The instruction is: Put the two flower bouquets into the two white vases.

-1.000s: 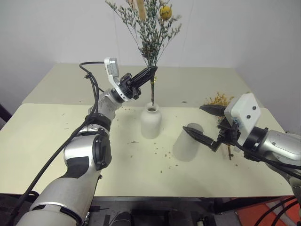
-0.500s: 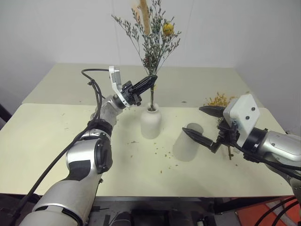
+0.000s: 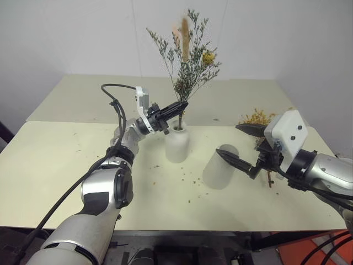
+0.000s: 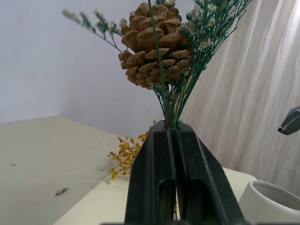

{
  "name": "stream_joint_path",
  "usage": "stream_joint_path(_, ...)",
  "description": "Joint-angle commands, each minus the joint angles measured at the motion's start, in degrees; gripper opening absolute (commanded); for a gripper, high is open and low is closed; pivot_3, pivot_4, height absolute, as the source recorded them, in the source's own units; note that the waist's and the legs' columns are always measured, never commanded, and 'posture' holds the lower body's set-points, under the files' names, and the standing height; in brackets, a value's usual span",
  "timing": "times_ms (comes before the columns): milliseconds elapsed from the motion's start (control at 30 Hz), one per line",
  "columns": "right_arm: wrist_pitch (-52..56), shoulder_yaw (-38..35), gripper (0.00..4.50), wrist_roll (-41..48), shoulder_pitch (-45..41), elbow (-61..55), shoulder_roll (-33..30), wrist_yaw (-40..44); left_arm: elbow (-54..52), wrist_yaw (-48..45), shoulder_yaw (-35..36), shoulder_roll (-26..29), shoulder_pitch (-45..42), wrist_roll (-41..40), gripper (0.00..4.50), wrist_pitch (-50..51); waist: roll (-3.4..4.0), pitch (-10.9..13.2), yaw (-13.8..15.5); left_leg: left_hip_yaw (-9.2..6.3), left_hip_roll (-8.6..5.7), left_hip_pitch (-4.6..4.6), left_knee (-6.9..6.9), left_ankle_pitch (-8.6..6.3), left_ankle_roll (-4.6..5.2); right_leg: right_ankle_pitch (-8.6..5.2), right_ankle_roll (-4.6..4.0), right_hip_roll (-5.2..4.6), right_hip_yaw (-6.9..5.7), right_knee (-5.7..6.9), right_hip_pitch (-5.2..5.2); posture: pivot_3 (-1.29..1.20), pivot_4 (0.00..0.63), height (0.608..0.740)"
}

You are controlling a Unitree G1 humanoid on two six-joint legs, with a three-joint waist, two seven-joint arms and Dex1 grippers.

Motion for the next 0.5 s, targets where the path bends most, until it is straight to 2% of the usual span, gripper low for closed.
stream_joint_path(33,-0.45,-1.33,4.50,-0.45,-0.83,-0.74,-0.50,-0.18,-0.48,-0.12,-0.08,-0.31,0.33,0.38,0.03,-2.56,0.00,0.00,-0.02,0.00,0.00,0.00,0.00,0.00,0.00,0.00,0.00,0.00,0.00,0.00,0.00,0.00,0.150,0.740)
stream_joint_path(67,-0.65,-1.51,4.50,-0.16,-0.85,-0.70,-0.21,-0.19,-0.53,-0.43,0.18,-0.22,0.38,0.05,0.03,-2.51,0.00,0.00,-0.04,0.00,0.00,0.00,0.00,0.00,0.00,0.00,-0.01,0.00,0.00,0.00,0.00,0.00,0.150,0.740)
stream_joint_path(167,-0.78,-1.75,4.50,0.08,-0.71,-0.61,0.03,-0.18,-0.79,-2.10,0.56,0.26,0.38,-0.64,0.70,-2.03,0.00,0.00,-0.04,0.00,0.00,0.00,0.00,0.00,0.00,0.00,0.00,0.01,0.00,0.01,0.00,0.00,0.150,0.740)
stream_joint_path(500,-0.89,-0.59,4.50,-1.42,-1.35,-0.04,0.09,-0.51,-2.45,-7.43,0.50,1.40,1.70,-1.33,3.93,-1.14,0.00,0.00,-0.09,0.00,0.00,0.00,0.00,0.00,0.00,0.00,-0.01,0.00,0.00,0.00,0.00,0.00,0.150,0.740)
